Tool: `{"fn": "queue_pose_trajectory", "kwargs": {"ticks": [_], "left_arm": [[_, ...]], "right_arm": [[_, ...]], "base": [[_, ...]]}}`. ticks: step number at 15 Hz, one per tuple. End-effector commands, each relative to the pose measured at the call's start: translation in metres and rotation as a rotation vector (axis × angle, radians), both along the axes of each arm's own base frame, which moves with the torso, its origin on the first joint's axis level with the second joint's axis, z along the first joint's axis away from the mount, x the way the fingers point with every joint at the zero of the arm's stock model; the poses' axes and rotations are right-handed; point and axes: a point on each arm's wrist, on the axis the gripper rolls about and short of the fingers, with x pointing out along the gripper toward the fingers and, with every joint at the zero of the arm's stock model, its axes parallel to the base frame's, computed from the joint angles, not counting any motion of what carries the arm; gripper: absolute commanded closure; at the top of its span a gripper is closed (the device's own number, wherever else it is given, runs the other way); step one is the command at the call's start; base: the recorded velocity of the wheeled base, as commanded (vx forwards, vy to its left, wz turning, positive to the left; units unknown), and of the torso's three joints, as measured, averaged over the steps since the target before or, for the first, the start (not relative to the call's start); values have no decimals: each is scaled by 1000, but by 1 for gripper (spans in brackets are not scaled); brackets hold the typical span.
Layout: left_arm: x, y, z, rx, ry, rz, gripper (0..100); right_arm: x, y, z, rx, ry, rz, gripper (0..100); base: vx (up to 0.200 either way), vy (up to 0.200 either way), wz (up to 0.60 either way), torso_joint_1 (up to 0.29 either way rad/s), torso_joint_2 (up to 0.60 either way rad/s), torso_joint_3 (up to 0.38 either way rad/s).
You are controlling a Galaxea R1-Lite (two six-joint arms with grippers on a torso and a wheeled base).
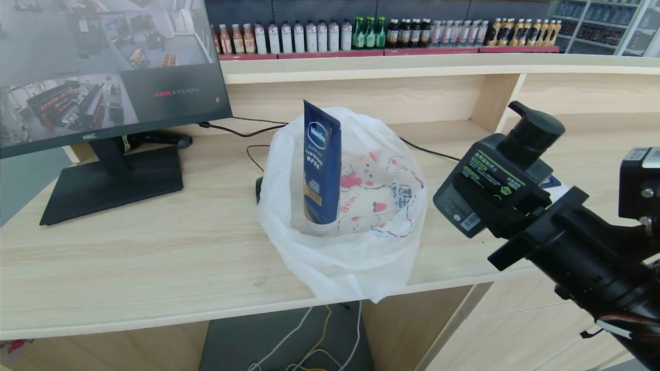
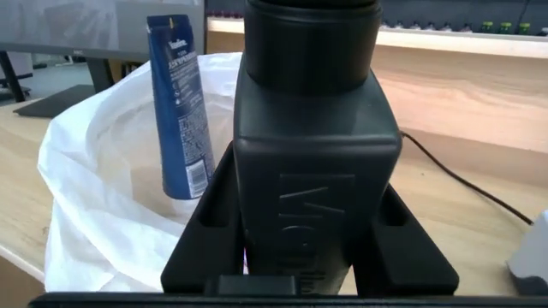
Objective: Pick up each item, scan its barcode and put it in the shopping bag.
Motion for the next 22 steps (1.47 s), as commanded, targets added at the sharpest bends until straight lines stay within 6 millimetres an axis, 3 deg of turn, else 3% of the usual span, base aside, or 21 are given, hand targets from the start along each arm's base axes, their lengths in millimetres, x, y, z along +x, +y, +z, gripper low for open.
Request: {"fn": "queue_pose_trajectory", "kwargs": {"ticks": [1,8,10,12,19,22], "left_arm": [[0,0,0,0,-1,0,0],[0,0,0,0,-1,0,0],[0,0,0,-1,-1,1,0],[0,0,0,0,-1,0,0],[0,0,0,2,-1,0,0],[0,0,0,3,-1,0,0]], "right_arm": [[12,8,-5,-13,18,-2,100],[34,27,4,15,-22,5,100],[41,32,-2,3,-4,7,100],[58,42,-1,13,-20,1,100],[94,61,-28,-27,25,-20,100],[100,68,-41,-49,55,-12,100]], "base": [[0,0,0,0,0,0],[0,0,0,0,0,0],[0,0,0,0,0,0],[0,0,0,0,0,0],[0,0,0,0,0,0],[0,0,0,0,0,0]]}}
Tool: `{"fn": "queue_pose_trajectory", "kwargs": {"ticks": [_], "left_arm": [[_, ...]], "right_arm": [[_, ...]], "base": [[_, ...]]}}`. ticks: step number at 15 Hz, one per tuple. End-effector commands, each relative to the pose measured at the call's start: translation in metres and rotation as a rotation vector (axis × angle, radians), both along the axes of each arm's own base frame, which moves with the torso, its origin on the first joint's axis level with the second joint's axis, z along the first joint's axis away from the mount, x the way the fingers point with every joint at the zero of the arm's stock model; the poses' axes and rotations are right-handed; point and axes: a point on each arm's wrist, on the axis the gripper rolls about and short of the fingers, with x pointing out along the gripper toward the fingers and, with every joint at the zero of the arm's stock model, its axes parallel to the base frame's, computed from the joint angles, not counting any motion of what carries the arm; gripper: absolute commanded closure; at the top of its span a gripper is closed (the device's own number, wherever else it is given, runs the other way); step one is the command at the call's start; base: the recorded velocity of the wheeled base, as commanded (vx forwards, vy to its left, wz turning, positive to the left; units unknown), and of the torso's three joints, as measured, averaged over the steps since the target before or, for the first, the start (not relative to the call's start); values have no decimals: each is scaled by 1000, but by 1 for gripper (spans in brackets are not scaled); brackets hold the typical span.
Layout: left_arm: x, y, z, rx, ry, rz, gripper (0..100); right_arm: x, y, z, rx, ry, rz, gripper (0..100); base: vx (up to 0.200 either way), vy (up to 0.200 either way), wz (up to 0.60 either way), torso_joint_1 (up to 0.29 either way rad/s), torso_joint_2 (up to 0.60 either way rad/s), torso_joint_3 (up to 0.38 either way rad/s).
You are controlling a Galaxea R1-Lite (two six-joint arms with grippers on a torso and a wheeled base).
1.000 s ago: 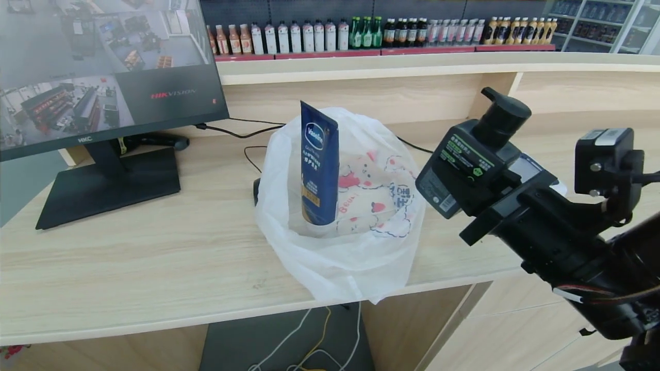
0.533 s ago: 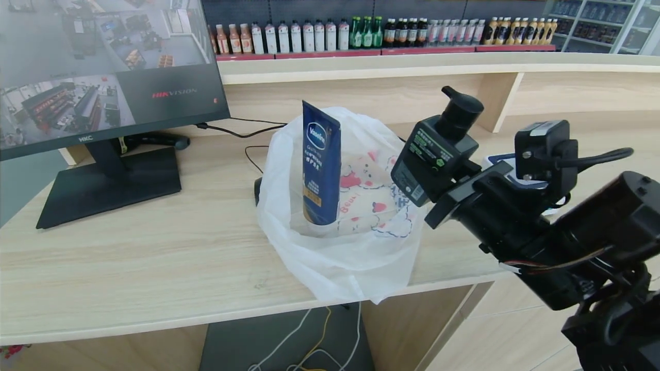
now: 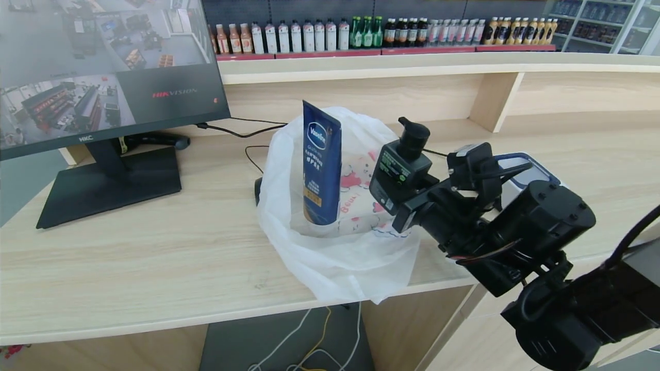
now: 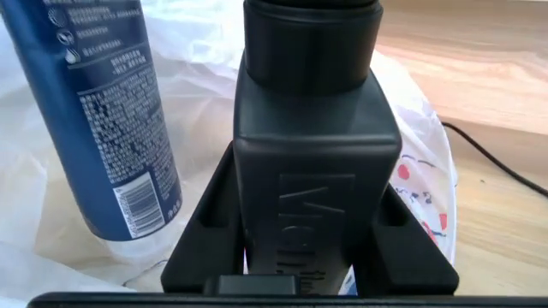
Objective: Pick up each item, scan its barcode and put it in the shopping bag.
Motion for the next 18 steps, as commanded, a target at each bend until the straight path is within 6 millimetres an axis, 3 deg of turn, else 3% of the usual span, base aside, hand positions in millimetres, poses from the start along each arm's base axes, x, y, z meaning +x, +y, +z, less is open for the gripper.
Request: {"fn": "queue_pose_trajectory", "kwargs": {"ticks": [1,6,18], "left_arm": [[0,0,0,0,0,0,0],[0,0,0,0,0,0,0],[0,0,0,0,0,2,0]], "right_arm": [[8,6,-17,-27,37,0,100],[14,10,-29,-47,65,0,100],[15,11,-34,-51,78,2,100]], "base": [[0,0,0,0,0,0],[0,0,0,0,0,0],[0,0,0,0,0,0]]}}
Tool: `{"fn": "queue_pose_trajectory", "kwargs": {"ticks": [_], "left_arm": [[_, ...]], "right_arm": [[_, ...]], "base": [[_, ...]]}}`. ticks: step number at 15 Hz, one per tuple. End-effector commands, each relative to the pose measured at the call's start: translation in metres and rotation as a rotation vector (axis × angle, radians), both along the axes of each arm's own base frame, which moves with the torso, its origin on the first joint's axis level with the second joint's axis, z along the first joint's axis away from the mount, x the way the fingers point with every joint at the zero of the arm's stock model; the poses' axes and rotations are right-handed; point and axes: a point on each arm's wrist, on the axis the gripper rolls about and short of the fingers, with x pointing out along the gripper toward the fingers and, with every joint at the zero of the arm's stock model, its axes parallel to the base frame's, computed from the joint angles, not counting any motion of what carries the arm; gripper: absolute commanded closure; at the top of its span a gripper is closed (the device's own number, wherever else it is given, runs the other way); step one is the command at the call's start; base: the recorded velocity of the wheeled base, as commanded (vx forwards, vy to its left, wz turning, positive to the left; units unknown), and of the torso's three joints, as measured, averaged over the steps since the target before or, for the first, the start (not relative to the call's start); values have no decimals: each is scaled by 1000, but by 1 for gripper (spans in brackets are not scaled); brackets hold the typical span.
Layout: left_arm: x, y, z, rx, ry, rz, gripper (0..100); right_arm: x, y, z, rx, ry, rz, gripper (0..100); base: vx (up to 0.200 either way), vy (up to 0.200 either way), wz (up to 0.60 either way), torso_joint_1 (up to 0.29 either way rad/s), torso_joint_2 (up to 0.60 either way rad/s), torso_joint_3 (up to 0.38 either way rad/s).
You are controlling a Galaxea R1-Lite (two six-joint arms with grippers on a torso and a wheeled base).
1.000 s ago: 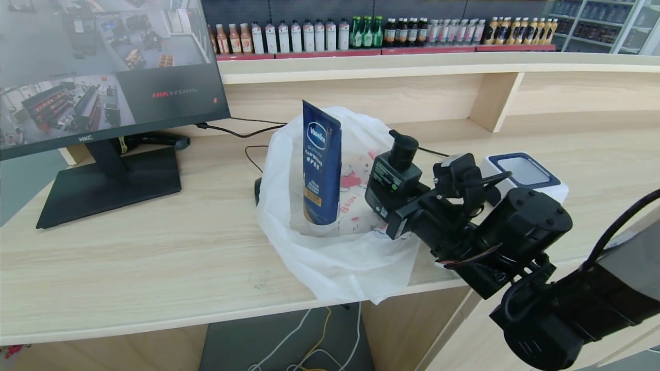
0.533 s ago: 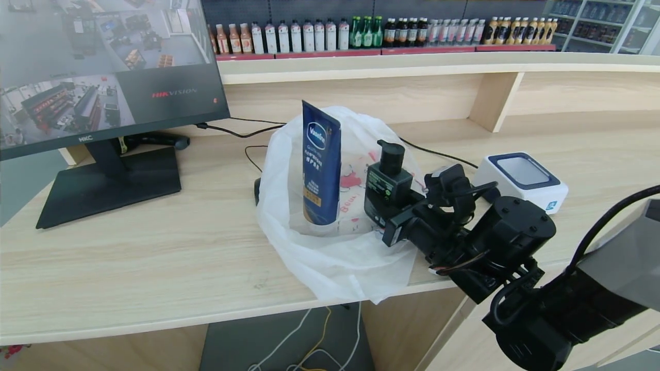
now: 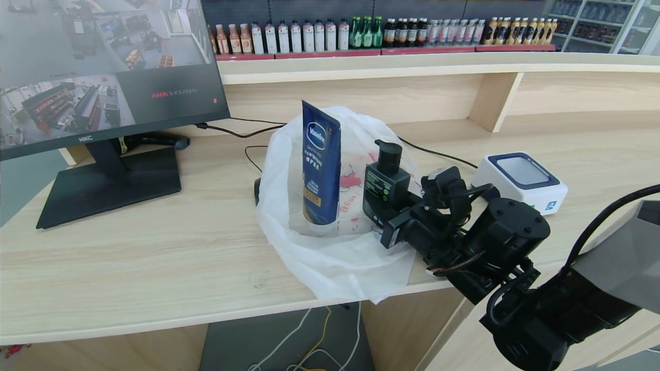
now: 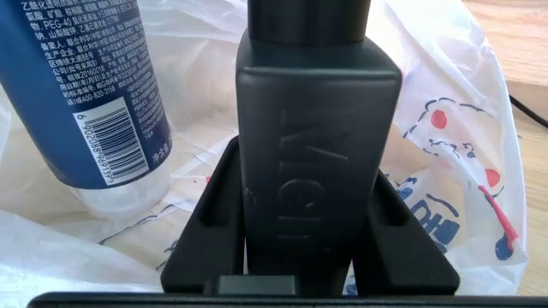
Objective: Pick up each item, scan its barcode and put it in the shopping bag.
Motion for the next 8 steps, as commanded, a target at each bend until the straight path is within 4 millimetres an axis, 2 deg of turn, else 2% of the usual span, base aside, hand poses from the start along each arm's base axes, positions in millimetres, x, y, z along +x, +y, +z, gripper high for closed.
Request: {"fn": "queue_pose_trajectory", "kwargs": {"ticks": [1,8], "left_arm": [[0,0,0,0,0,1,0],[0,0,0,0,0,0,0]], "right_arm": [[2,2,-1,2,-4,0,100],[3,2,-1,3,-3,-1,100]], "base": [[0,0,0,0,0,0],[0,0,0,0,0,0]]}}
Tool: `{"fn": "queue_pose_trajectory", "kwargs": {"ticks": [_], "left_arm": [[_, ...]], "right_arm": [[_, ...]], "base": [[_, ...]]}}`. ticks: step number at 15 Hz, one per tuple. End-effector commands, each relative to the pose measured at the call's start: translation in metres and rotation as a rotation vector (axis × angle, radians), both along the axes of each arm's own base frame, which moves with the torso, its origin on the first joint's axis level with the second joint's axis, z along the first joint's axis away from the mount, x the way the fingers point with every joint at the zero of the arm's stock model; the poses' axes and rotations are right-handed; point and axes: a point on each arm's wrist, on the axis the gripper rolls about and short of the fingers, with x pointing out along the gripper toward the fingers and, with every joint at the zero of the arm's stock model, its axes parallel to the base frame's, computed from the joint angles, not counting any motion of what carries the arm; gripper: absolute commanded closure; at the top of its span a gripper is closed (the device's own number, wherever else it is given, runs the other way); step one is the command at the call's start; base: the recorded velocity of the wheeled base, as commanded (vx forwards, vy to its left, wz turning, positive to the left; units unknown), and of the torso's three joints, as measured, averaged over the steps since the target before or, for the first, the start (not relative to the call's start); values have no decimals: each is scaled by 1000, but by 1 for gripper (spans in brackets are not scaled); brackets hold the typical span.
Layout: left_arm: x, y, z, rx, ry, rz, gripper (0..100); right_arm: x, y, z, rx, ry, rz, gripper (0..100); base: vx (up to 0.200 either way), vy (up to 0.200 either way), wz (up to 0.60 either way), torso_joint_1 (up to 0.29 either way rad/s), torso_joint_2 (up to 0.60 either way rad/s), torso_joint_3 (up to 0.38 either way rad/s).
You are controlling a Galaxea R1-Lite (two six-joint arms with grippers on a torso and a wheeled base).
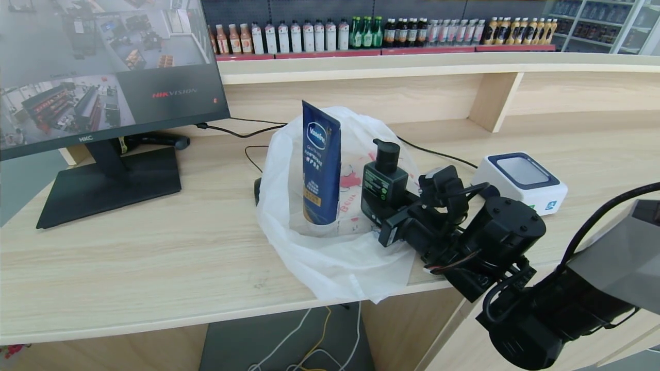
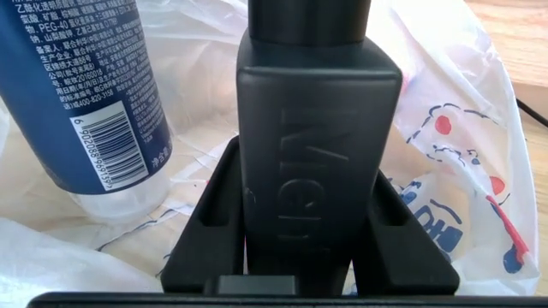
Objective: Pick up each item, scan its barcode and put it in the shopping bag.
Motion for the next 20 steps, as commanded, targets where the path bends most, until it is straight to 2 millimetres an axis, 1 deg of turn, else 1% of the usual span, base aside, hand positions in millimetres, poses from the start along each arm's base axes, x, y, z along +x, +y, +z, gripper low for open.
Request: {"fn": "queue_pose_trajectory", "kwargs": {"ticks": [1,6,7,10,14,15,16,18,20], "left_arm": [[0,0,0,0,0,-2,0],[0,0,0,-2,0,2,0],[0,0,0,-3,0,2,0],[0,0,0,-3,0,2,0],[0,0,0,-3,0,0,0],[0,0,0,-2,0,0,0],[0,0,0,-2,0,2,0],[0,0,0,-3,0,2,0],[0,0,0,-2,0,0,0]], "right_arm": [[1,1,-1,0,2,1,100],[1,1,-1,2,0,1,100],[0,0,0,3,-2,1,0],[-5,-2,9,15,-19,4,0],[-26,-5,29,41,-54,32,0],[-36,-8,36,48,-65,43,0],[-50,-17,44,55,-74,47,0],[-78,-39,63,83,-114,46,0],[-112,-66,74,90,-158,39,0]], "base": [[0,0,0,0,0,0],[0,0,0,0,0,0],[0,0,0,0,0,0],[0,0,0,0,0,0],[0,0,0,0,0,0],[0,0,0,0,0,0],[0,0,0,0,0,0],[0,0,0,0,0,0],[0,0,0,0,0,0]]}}
